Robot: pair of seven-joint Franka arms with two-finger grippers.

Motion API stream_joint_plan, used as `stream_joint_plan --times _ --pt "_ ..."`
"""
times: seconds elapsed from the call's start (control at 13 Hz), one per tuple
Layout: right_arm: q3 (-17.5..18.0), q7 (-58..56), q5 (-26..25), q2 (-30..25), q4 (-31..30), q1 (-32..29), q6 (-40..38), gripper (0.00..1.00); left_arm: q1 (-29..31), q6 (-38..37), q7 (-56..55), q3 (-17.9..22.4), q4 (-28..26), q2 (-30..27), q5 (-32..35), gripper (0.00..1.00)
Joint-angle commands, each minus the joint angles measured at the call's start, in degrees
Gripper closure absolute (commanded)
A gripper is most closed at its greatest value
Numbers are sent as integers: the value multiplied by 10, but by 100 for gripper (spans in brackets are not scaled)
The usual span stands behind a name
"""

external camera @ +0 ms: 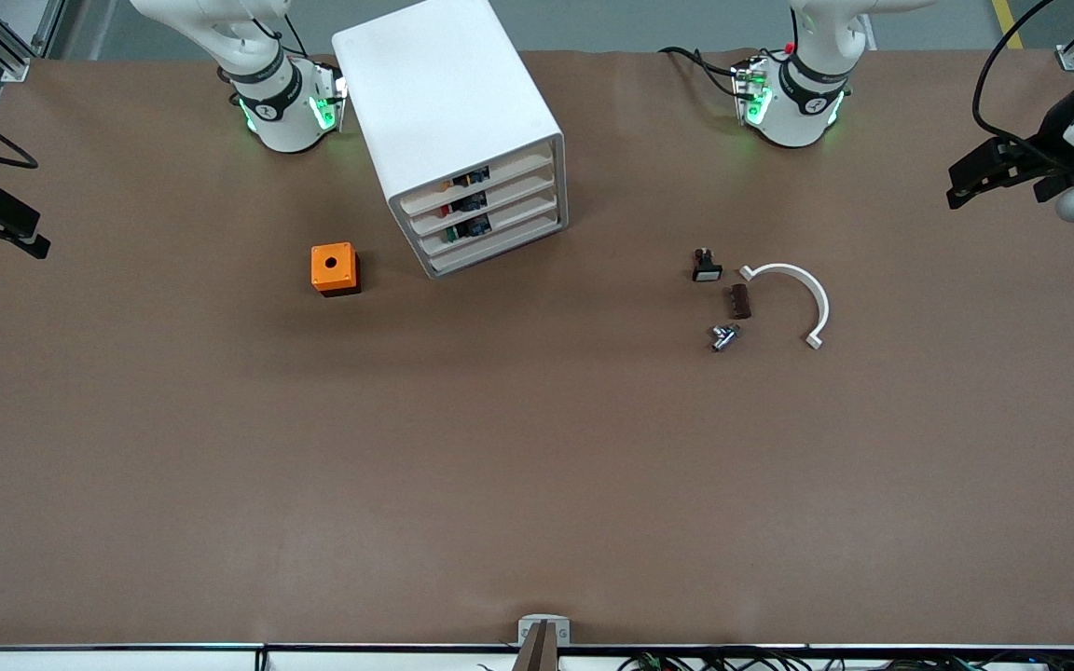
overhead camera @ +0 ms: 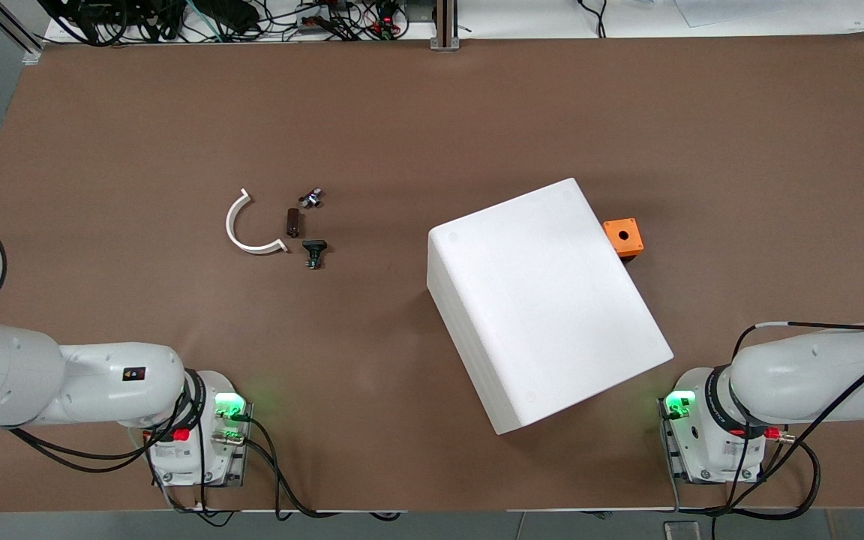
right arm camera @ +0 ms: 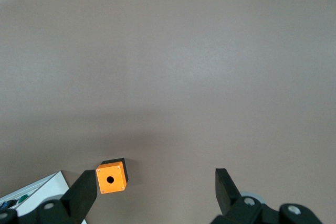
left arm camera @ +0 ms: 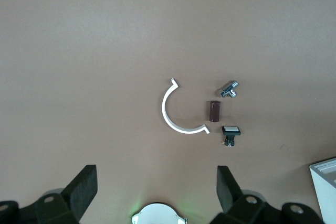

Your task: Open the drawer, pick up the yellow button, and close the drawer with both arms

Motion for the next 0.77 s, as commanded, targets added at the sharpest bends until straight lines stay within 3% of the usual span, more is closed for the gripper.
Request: stream_joint_plan --times 0.0,0.23,0.38,0.69 --pt "5 5 6 -9 -6 -7 -1 0 1 -3 -6 -2 18 9 15 0" --pt "5 5 6 -9 -6 -8 -1 0 0 -2 -5 -3 21 13 15 0" --pt "5 4 6 -8 -6 -7 -1 0 1 -4 0 -2 49 51 21 0" --pt "5 5 6 -8 -7 -5 -1 0 -9 -4 -13 -9 54 104 14 0"
